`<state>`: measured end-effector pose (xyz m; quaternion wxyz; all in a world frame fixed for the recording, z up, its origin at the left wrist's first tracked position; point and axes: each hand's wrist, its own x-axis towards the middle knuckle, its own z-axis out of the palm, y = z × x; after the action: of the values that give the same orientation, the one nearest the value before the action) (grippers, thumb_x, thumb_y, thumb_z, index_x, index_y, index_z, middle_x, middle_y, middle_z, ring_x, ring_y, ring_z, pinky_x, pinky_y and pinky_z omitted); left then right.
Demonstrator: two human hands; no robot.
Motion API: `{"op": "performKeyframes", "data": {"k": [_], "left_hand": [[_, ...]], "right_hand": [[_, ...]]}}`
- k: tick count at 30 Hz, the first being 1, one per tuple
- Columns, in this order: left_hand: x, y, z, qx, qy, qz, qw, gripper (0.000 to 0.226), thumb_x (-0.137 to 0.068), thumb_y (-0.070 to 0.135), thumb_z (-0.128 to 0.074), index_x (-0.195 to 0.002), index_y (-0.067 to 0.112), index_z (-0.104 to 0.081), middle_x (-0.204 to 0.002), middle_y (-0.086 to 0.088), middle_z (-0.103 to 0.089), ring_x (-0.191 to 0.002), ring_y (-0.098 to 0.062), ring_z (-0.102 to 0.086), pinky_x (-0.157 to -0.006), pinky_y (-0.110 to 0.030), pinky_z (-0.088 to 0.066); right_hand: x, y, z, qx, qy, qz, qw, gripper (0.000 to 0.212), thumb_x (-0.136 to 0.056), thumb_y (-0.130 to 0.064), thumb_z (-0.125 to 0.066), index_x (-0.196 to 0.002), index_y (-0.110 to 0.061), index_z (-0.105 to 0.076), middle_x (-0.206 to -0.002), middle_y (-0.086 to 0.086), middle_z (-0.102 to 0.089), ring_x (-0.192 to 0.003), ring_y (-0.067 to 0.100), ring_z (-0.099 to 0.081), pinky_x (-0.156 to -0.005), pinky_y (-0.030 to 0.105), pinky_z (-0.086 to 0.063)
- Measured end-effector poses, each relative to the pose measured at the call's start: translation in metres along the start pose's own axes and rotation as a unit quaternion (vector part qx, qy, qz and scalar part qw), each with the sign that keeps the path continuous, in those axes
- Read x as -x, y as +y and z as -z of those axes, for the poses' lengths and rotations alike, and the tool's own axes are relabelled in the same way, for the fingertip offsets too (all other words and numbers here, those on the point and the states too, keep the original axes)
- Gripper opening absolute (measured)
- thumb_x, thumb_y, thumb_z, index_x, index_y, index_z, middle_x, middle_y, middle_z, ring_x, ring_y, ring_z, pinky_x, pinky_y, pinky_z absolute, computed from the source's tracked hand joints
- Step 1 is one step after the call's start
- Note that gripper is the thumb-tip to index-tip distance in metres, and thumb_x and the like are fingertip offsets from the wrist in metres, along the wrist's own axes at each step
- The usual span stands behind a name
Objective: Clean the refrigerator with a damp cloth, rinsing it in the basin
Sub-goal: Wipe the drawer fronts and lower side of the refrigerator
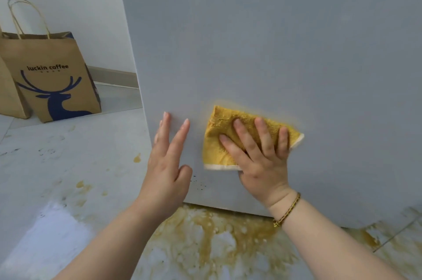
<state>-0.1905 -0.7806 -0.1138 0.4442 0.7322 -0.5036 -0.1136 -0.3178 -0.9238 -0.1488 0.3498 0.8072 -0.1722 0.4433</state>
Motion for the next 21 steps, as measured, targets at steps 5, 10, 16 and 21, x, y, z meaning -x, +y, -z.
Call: {"op": "performKeyframes", "data": {"k": [5,10,16,21], "left_hand": [[-0.003,-0.002,-0.003,-0.043,-0.002,0.007,0.999,0.074,-0.086,0.002,-0.039,-0.117,0.058,0.000,-0.119,0.044,0.029,-0.109,0.031,0.028,-0.102,-0.007,0.006],[-0.003,-0.006,0.001,-0.091,-0.015,0.001,0.996,0.082,-0.085,0.000,-0.043,-0.114,0.060,0.006,-0.116,0.045,0.033,-0.104,0.033,0.032,-0.104,-0.015,0.002],[0.001,-0.011,-0.013,-0.165,0.032,-0.042,0.985,0.073,-0.082,0.020,-0.042,-0.139,0.043,-0.004,-0.149,0.018,0.016,-0.129,0.013,0.027,-0.108,-0.009,0.008],[0.008,-0.022,-0.044,-0.268,0.005,-0.164,0.949,0.073,-0.075,0.032,-0.037,-0.143,0.029,-0.009,-0.147,-0.010,-0.015,-0.140,-0.007,0.017,-0.111,-0.029,-0.001]], "right_hand": [[0.083,0.000,-0.010,0.006,-0.140,0.227,0.964,0.046,-0.084,-0.007,-0.032,-0.128,-0.022,-0.036,-0.153,0.006,-0.010,-0.142,0.026,0.012,-0.116,0.044,0.008],[0.097,0.044,0.010,0.008,-0.155,0.256,0.954,0.043,-0.084,-0.005,-0.032,-0.123,-0.022,-0.041,-0.152,0.002,-0.016,-0.143,0.022,0.008,-0.117,0.039,0.004],[0.042,0.089,0.037,-0.004,0.000,-0.073,0.997,0.046,-0.090,-0.025,-0.034,-0.136,-0.029,-0.029,-0.156,-0.007,0.001,-0.143,0.018,0.002,-0.115,0.040,0.003],[0.079,0.074,0.023,0.035,-0.030,-0.040,0.998,0.062,-0.089,-0.016,-0.035,-0.146,-0.029,-0.015,-0.156,-0.002,0.003,-0.143,0.023,0.004,-0.116,0.043,0.005]]}}
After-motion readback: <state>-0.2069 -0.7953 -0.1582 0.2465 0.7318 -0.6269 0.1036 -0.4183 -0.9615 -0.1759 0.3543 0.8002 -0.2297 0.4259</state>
